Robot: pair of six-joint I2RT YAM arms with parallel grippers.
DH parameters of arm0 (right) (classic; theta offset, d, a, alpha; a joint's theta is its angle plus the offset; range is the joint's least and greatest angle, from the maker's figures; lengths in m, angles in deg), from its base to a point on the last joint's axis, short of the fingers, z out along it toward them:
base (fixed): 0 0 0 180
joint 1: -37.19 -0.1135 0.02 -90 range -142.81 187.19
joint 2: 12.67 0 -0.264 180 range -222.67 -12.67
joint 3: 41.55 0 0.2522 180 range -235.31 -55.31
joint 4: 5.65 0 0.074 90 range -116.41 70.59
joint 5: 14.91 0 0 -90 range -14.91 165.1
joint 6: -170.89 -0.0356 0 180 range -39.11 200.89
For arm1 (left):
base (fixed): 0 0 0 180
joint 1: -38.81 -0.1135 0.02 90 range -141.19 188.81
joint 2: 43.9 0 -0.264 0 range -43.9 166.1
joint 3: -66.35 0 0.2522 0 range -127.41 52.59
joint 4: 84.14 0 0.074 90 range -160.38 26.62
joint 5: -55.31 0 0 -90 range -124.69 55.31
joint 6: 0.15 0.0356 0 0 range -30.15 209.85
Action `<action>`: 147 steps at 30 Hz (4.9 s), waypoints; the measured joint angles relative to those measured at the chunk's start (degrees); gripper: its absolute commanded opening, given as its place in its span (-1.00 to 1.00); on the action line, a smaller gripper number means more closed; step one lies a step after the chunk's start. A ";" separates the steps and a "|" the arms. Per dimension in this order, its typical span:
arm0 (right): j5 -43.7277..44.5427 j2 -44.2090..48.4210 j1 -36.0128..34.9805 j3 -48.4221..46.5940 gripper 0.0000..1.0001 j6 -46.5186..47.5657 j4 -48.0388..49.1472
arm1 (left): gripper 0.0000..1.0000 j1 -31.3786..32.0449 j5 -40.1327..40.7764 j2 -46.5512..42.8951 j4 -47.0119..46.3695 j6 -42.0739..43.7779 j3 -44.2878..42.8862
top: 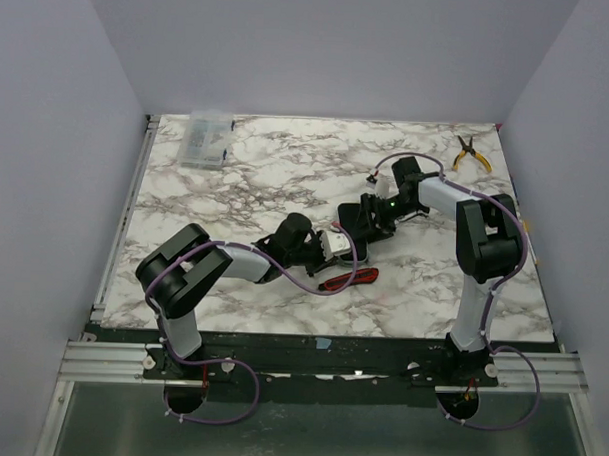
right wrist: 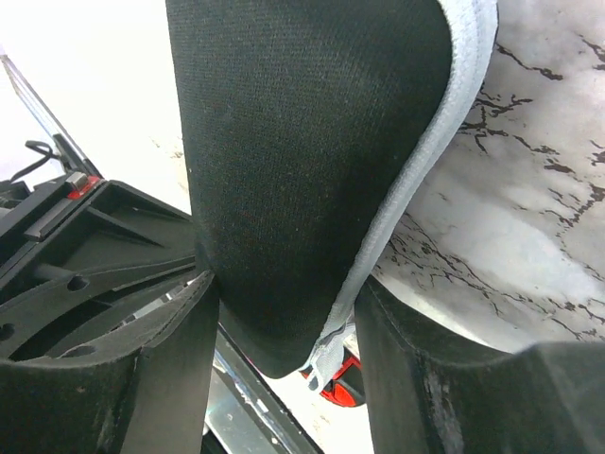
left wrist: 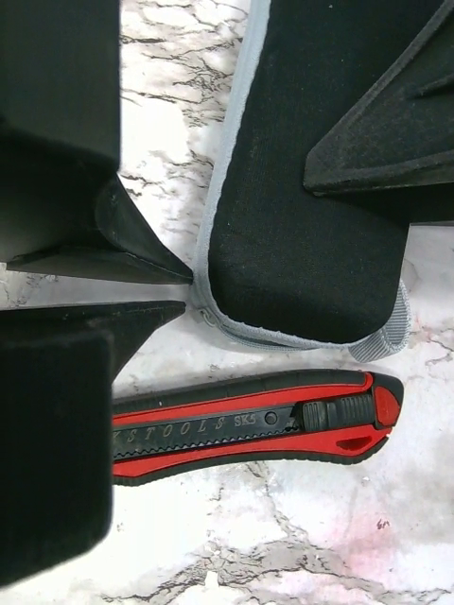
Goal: Open the umbrella
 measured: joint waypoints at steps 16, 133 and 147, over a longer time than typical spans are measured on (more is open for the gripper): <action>-0.92 3.80 0.44 8.04 -0.28 -8.17 10.71 | -0.33 1.14 5.38 1.31 -0.31 -8.74 0.00; -3.56 -2.82 -4.20 -3.72 -0.20 27.32 -11.54 | -1.00 -11.26 11.85 -0.68 11.02 -33.68 -4.92; 10.03 -7.08 -2.32 -26.25 0.71 19.15 -9.40 | -1.00 -9.42 9.75 -2.01 10.62 -36.15 -2.25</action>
